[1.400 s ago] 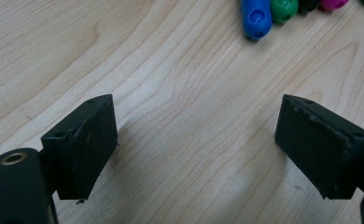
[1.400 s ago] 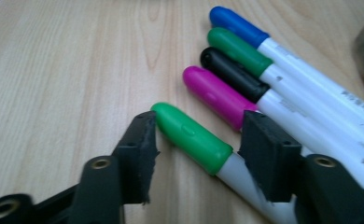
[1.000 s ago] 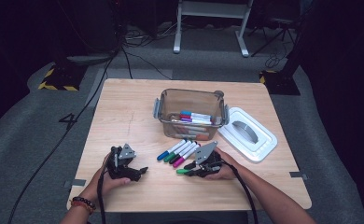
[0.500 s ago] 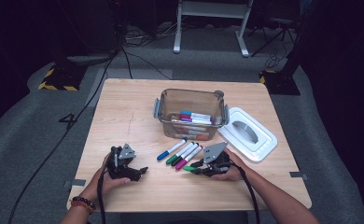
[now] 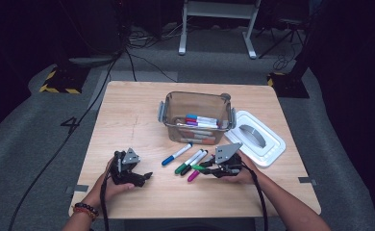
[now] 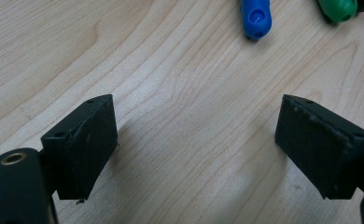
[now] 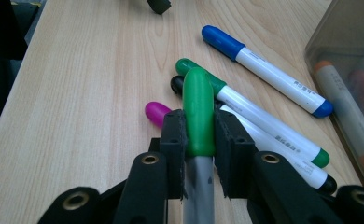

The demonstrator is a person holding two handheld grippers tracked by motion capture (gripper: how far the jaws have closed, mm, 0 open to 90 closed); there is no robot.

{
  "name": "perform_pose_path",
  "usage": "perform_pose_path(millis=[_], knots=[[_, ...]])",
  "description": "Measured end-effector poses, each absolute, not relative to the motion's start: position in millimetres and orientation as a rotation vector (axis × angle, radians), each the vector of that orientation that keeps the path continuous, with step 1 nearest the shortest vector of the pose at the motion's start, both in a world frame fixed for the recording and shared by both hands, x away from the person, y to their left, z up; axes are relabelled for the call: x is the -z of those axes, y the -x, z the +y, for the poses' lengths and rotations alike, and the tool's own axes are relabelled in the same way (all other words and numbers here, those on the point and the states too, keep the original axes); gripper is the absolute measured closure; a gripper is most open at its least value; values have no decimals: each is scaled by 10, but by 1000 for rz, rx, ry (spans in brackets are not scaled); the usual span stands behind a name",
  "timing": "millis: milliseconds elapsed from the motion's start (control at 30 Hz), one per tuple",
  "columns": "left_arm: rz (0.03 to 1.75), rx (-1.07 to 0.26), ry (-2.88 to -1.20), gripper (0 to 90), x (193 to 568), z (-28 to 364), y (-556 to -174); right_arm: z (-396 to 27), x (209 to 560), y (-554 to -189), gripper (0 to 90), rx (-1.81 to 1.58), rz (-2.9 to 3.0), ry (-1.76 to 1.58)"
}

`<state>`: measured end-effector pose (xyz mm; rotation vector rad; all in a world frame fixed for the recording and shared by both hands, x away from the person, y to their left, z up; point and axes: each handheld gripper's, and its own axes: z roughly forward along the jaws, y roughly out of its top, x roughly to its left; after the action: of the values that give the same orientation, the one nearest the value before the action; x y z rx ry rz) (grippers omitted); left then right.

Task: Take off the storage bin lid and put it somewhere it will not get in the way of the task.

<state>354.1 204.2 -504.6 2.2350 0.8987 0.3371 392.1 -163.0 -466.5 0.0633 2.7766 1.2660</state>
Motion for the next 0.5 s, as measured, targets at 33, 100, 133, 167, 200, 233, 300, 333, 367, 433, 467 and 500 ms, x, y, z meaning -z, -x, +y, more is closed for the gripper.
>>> perform_pose_path(millis=[33,100,133,167,200,233,300,333,367,433,467,500], knots=[[899,-337,-2235,133,5046,2042,-3541,-1628,4670,-3921,746,-1266,2776,-65],[899,-338,-2235,133,5046,2042,-3541,-1623,4669,-3919,746,-1272,2768,-68],[896,-337,-2237,133,5046,2043,-3542,-1621,4667,-3921,746,-1288,2763,-76],[899,-337,-2235,133,5046,2042,-3541,-1614,4668,-3924,746,-1293,2756,-79],[896,-338,-2236,133,5046,2043,-3542,-1606,4671,-3927,746,-1295,2753,-78],[901,-336,-2234,133,5047,2041,-3540,-1600,4675,-3930,746,-1300,2749,-82],[899,-337,-2235,133,5046,2042,-3541,-1587,4690,-3939,746,-1303,2743,-95],[899,-337,-2235,133,5046,2042,-3541,-1583,4700,-3948,746,-1309,2740,-101],[898,-338,-2236,133,5046,2043,-3541,-1578,4709,-3956,746,-1310,2740,-104],[900,-336,-2234,133,5047,2041,-3540,-1574,4721,-3968,746,-1316,2736,-115],[898,-337,-2236,133,5046,2043,-3541,-1575,4724,-3978,746,-1333,2731,-121],[898,-338,-2236,133,5046,2043,-3541,-1570,4724,-3982,746,-1339,2722,-128]])
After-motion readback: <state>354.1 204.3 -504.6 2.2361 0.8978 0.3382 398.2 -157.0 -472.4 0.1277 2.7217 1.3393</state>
